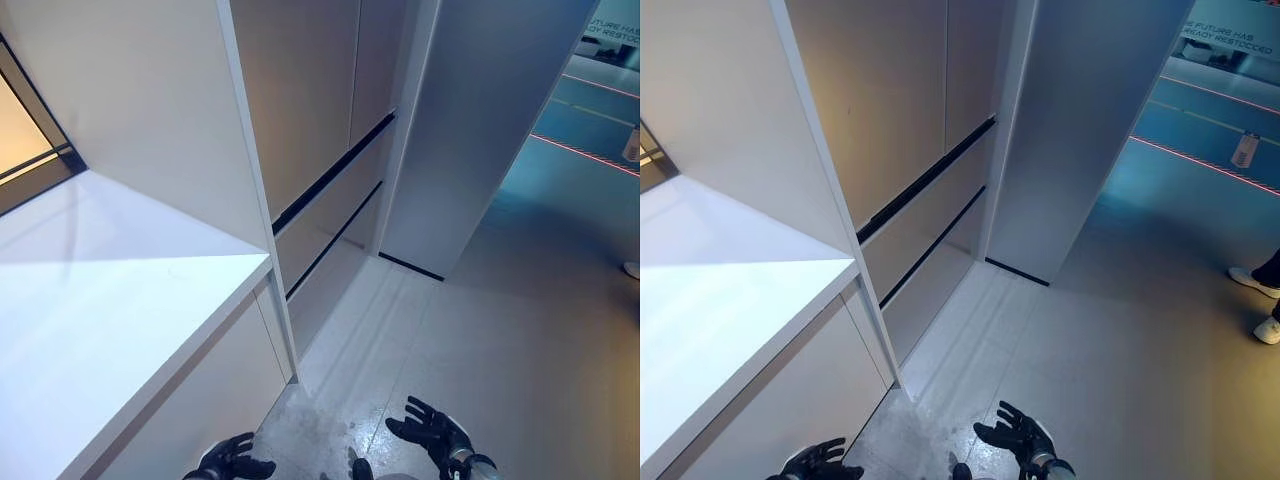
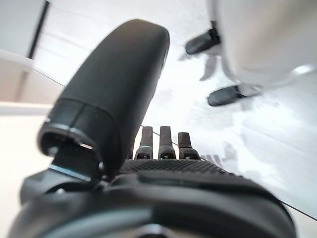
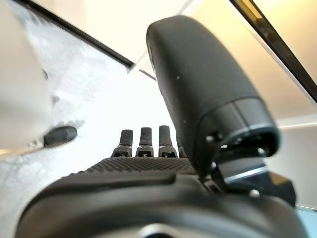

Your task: Put drinks into fridge and close the fridge

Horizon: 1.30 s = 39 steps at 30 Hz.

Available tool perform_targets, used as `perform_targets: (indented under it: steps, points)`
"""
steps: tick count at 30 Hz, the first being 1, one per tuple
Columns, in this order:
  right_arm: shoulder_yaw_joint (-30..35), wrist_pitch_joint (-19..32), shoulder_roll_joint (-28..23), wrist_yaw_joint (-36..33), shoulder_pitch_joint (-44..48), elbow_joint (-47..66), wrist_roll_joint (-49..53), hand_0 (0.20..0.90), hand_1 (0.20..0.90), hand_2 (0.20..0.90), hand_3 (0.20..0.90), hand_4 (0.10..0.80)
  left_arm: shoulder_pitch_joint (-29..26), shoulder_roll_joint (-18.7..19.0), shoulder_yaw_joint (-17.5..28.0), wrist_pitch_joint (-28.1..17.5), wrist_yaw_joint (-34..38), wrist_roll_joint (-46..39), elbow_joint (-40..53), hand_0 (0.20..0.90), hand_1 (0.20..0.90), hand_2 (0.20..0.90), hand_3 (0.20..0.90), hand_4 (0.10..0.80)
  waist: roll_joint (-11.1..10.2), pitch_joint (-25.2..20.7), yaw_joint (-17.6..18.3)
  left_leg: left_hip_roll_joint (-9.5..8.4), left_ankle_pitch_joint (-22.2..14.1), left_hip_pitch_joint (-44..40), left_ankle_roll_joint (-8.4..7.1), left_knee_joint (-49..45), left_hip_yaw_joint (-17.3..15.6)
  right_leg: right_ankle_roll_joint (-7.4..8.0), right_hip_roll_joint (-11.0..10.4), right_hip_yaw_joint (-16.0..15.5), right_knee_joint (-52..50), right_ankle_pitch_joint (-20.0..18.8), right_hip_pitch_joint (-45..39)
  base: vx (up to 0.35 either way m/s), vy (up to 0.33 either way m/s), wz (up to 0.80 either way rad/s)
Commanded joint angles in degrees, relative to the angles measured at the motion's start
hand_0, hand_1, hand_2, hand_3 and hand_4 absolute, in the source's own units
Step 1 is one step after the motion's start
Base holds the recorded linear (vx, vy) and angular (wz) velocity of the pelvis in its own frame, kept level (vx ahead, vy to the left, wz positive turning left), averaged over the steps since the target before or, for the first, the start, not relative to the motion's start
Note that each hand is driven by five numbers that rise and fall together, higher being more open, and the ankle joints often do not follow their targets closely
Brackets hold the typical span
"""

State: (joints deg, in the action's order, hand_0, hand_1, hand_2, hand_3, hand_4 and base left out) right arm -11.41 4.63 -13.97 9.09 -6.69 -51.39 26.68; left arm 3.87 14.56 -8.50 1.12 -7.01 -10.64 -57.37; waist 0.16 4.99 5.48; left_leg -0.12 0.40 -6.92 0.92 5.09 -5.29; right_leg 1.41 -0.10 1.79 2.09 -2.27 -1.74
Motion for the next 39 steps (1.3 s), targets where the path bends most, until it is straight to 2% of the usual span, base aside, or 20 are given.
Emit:
perform_targets:
  steps: [1, 3, 6, 16, 19, 24, 28, 33, 39]
  points:
    - [2.99, 7.51, -0.73, 2.39, 5.40, -6.80, -8.21, 0.900, 0.900, 0.900, 0.900, 0.800, -0.68, 1.14, -1.24, -2.10, -0.56, 1.02, -3.28, 0.900, 0.900, 0.900, 0.900, 0.800, 0.10, -0.72, -0.55, -0.99, -4.86, 1.42, 0.14, -4.55, -3.47, 2.04, 1.52, -3.87, -2.99, 4.69, -0.11, 0.001, 0.010, 0.05]
    - [3.67, 5.64, -1.14, 2.45, 5.74, -10.43, -6.37, 0.900, 0.900, 0.900, 0.900, 0.800, -0.43, 0.97, -1.74, -3.15, -0.66, 3.21, -4.54, 0.900, 0.900, 0.900, 0.900, 0.800, 0.08, -0.78, -1.03, -0.92, -4.59, 1.32, -0.01, -3.95, -3.12, 2.18, 1.27, -4.29, -2.62, 4.60, -0.29, -0.011, 0.003, 0.12]
    - [4.58, 5.51, -1.29, 2.91, 6.20, -13.62, -7.34, 0.900, 0.900, 0.900, 0.900, 0.800, -0.31, 0.94, -2.08, -3.93, -0.32, 2.73, -5.82, 0.900, 0.900, 0.900, 0.900, 0.800, 0.08, -0.95, -1.41, -0.96, -4.16, 1.22, -0.14, -3.04, -2.87, 2.30, 1.20, -4.58, -2.13, 4.44, -0.33, -0.014, 0.004, 0.14]
    - [5.21, 5.67, -1.32, 4.47, 5.78, -19.30, -16.68, 0.900, 0.900, 0.900, 0.900, 0.800, -0.23, 1.15, 0.53, -7.29, -3.06, 0.23, -8.49, 0.900, 0.900, 0.900, 0.900, 0.800, -0.26, -0.91, -2.87, -1.51, -3.89, 1.08, -0.05, -2.04, -1.68, 2.65, 1.10, -5.38, -1.73, 4.40, -0.48, -0.004, 0.004, 0.01]
    - [5.23, 6.05, -1.36, 5.02, 5.29, -19.60, -17.65, 0.900, 0.900, 0.900, 0.900, 0.800, -0.07, 1.11, 0.23, -6.94, -2.29, 0.70, -8.56, 0.900, 0.900, 0.900, 0.900, 0.800, -0.34, -0.88, -3.18, -1.65, -3.92, 1.15, -0.24, -2.36, -1.47, 2.70, 0.93, -6.02, -1.42, 4.26, -0.71, 0.005, 0.007, 0.01]
    - [6.08, 6.64, -1.60, 5.69, 4.29, -19.51, -17.17, 0.900, 0.900, 0.900, 0.900, 0.800, -0.93, 0.65, -0.98, -3.67, 1.25, 1.74, -8.61, 0.900, 0.900, 0.900, 0.900, 0.800, -0.53, -0.93, -4.11, -1.97, -4.04, 2.02, -0.36, -3.30, 0.35, 2.62, 0.31, -7.14, -0.92, 4.33, -0.95, 0.015, 0.025, 0.13]
    - [4.46, 4.12, -1.27, 4.61, 4.88, -16.94, -17.26, 0.900, 0.900, 0.900, 0.900, 0.800, -3.03, 0.75, -1.20, -3.19, 2.03, 0.14, -8.81, 0.900, 0.900, 0.900, 0.900, 0.800, -0.87, -1.16, -4.31, -2.90, -4.49, 2.72, 0.51, -3.77, 2.12, 2.41, 0.38, -6.71, -2.27, 5.02, -0.10, -0.023, -0.027, 0.12]
    - [2.46, 4.70, -1.42, 4.52, 7.05, -16.70, -18.53, 0.900, 0.900, 0.900, 0.900, 0.800, -3.88, 0.91, -0.60, -4.76, 0.79, -1.16, -9.97, 0.900, 0.900, 0.900, 0.900, 0.800, -0.19, -1.16, -2.60, -2.46, -4.75, 1.87, 0.74, -3.41, 0.44, 2.54, 1.18, -4.39, -3.56, 5.03, 0.71, -0.037, 0.026, 0.02]
    - [2.47, 5.31, -0.98, 4.59, 7.87, -18.34, -20.69, 0.900, 0.900, 0.900, 0.900, 0.800, -3.01, -0.13, -1.08, -4.24, 1.76, -2.12, -8.90, 0.900, 0.900, 0.900, 0.900, 0.800, 0.22, -1.08, -1.73, -1.79, -4.93, 0.17, 0.73, -2.50, -1.46, 2.92, 1.00, -4.26, -4.06, 5.22, -0.19, -0.005, 0.027, -0.12]
